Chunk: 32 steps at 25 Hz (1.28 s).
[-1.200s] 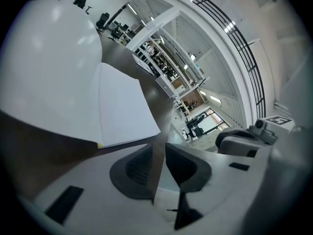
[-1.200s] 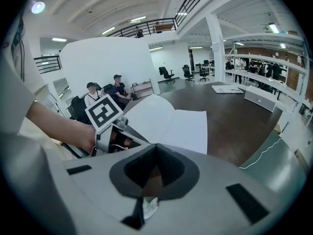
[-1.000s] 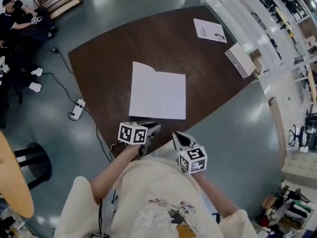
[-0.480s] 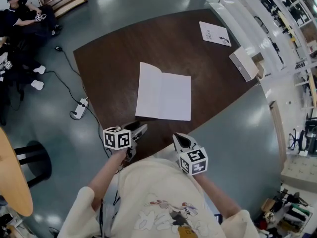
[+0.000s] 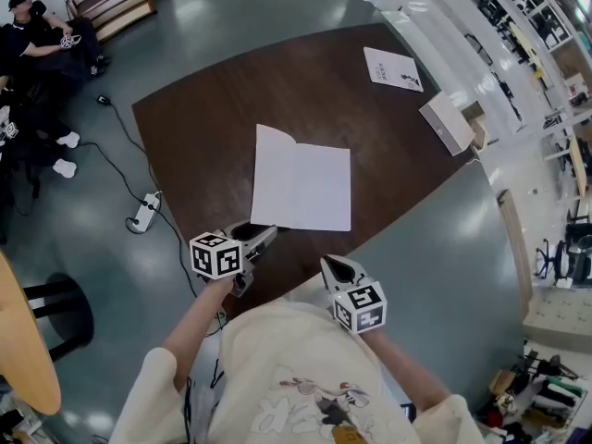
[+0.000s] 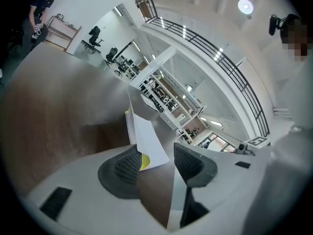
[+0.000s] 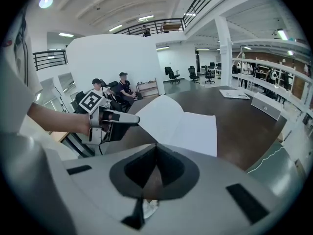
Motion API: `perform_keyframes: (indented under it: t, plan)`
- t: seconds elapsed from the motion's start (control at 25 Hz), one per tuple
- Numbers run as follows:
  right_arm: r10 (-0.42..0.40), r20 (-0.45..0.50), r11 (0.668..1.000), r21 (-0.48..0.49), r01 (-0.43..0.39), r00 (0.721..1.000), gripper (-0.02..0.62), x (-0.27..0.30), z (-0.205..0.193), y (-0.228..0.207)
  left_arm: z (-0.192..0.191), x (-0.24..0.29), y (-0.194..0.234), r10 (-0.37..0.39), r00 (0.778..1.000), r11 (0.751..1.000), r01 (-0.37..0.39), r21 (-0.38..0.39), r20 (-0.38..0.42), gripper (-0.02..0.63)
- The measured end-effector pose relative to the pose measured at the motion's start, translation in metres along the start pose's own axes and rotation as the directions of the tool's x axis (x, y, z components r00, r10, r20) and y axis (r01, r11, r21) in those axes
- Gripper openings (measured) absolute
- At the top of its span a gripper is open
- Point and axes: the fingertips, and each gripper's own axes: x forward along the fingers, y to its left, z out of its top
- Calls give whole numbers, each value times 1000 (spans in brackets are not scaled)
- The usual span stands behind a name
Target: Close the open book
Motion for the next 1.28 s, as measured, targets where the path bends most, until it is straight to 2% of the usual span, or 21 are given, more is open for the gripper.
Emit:
perform_keyframes:
  t: [0.28,0.56,1.28]
  plan:
    - [-16,12,1000,12,16,1000,6,-7,-3,-5,13,13,-27,-70,998,997,69,43,1,195]
    - [-28,16,999,35,28,999,6,-11,-8,-6,15,31,-47,-123,992,989,126,81,-39,196]
    - [-77,35,991,111,72,996,6,-25,-13,-41,12,96,-85,-193,972,968,211,135,-133,196]
